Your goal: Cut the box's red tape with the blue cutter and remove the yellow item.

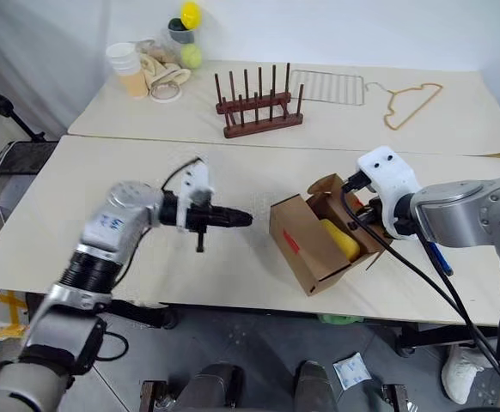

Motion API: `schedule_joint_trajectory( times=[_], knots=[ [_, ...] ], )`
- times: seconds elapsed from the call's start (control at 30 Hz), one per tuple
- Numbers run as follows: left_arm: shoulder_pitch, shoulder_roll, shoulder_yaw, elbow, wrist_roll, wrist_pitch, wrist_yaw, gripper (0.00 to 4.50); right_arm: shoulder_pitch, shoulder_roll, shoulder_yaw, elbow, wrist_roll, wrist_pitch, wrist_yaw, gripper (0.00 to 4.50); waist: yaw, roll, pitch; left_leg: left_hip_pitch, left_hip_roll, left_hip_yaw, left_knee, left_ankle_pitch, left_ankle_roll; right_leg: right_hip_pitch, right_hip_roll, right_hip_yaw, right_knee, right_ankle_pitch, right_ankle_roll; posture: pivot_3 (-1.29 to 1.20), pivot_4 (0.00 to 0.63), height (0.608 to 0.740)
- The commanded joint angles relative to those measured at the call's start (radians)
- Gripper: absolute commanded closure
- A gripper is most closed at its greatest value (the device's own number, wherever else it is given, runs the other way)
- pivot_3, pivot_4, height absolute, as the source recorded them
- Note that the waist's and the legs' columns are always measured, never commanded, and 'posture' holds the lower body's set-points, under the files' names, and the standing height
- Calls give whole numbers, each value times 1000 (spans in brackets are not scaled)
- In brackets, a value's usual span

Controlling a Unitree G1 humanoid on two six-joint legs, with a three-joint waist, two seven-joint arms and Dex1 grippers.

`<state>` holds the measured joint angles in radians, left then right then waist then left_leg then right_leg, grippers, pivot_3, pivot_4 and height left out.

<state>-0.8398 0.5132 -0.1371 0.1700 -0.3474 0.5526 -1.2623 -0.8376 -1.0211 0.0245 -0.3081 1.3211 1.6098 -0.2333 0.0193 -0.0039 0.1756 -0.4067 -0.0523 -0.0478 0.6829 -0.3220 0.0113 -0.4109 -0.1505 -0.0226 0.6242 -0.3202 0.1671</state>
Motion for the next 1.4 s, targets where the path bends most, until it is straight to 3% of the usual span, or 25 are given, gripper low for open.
schedule_joint_trajectory(
  times=[0.03,0.13,0.4,0.57,0.8,1.23,1.4],
  knots=[
    [-67,16,63,-84,-155,141,-65,4500,-9,-7,-40,-11,13,5,-18,4473,-1,0,0,0,0,0,0,0,0,0,0,0,0,0,0,0,150,740],
    [-104,-66,37,-86,-151,134,3,4500,-14,2,-38,-4,4,5,-23,4473,5,0,0,0,0,-1,0,0,1,1,0,0,0,0,0,0,150,740],
    [-107,-282,-101,50,69,-133,224,4500,-19,32,-35,13,-23,5,-27,4473,1,-1,0,0,-4,0,0,1,1,1,0,0,1,0,1,0,150,740],
    [-94,-307,-153,66,118,-198,211,4500,-11,44,-43,16,-35,5,-30,4473,-5,-1,0,0,-4,1,0,1,1,0,0,0,1,0,1,0,150,740],
    [-33,-248,-236,36,158,-188,135,4500,24,35,-84,24,-65,5,-25,4473,-1,0,0,0,-3,1,0,1,1,0,0,0,1,0,1,0,150,740],
    [22,-83,-184,13,127,-152,51,4500,53,-106,-129,42,-59,5,93,4473,5,0,0,1,-3,1,1,1,2,1,0,1,2,1,1,0,150,740],
    [53,-63,-182,-16,132,-135,66,4500,87,-93,-129,20,-59,5,95,4473,5,0,0,1,-3,1,1,1,2,1,-1,1,1,0,1,0,150,740]
  ],
)
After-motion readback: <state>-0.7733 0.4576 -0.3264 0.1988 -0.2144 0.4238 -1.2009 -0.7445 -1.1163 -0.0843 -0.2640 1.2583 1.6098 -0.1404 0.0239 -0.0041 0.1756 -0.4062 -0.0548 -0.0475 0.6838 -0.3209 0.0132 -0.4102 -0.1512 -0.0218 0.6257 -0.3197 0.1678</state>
